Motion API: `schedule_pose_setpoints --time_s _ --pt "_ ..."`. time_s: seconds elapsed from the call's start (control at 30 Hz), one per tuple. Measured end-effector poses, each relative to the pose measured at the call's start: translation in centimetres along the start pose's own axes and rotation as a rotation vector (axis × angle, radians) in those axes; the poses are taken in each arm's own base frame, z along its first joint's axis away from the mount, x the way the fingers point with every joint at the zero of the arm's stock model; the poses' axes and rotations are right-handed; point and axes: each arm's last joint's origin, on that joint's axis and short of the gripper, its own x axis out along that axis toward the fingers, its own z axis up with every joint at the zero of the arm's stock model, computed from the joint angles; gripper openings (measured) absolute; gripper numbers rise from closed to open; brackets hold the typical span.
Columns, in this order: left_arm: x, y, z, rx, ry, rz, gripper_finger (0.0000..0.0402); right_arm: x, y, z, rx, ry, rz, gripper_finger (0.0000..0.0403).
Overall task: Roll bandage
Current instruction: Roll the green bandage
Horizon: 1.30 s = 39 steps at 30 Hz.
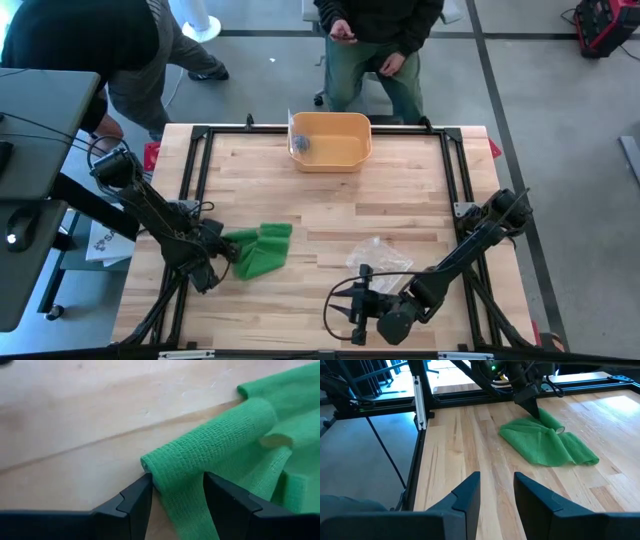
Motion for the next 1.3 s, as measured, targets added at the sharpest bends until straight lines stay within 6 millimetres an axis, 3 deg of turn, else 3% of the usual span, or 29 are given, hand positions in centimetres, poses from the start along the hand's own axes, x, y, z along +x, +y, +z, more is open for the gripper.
schedule_pose_setpoints --time_s 0.3,0.53,0.67,0.73,0.93,1.3 --pt "0.3 0.2 0.2 0.02 -0.093 -0.066 0.0153 0.0 0.0 0.0 0.023 0.0 0.0 0.011" --pt "1.5 0.7 0.1 0.029 -0.177 -0.183 0.0073 0.0 0.0 0.0 0.028 0.001 0.0 0.011" --pt "1.0 0.0 0.3 0.093 -0.298 -0.27 0.0013 0.0 0.1 -0.1 0.026 0.015 0.029 0.011" --pt "0.4 -0.8 0.4 0.125 -0.363 -0.316 0.0008 0.0 0.1 -0.1 0.026 0.017 0.033 0.011" --pt "-3.1 -4.7 0.6 0.362 -0.538 -0.386 0.0004 -1.0 0.7 0.3 0.015 -0.013 0.051 0.011" --pt "-13.5 -13.3 3.1 0.842 -0.697 -0.419 0.0004 -5.1 0.9 3.8 -0.107 -0.125 0.144 0.011"
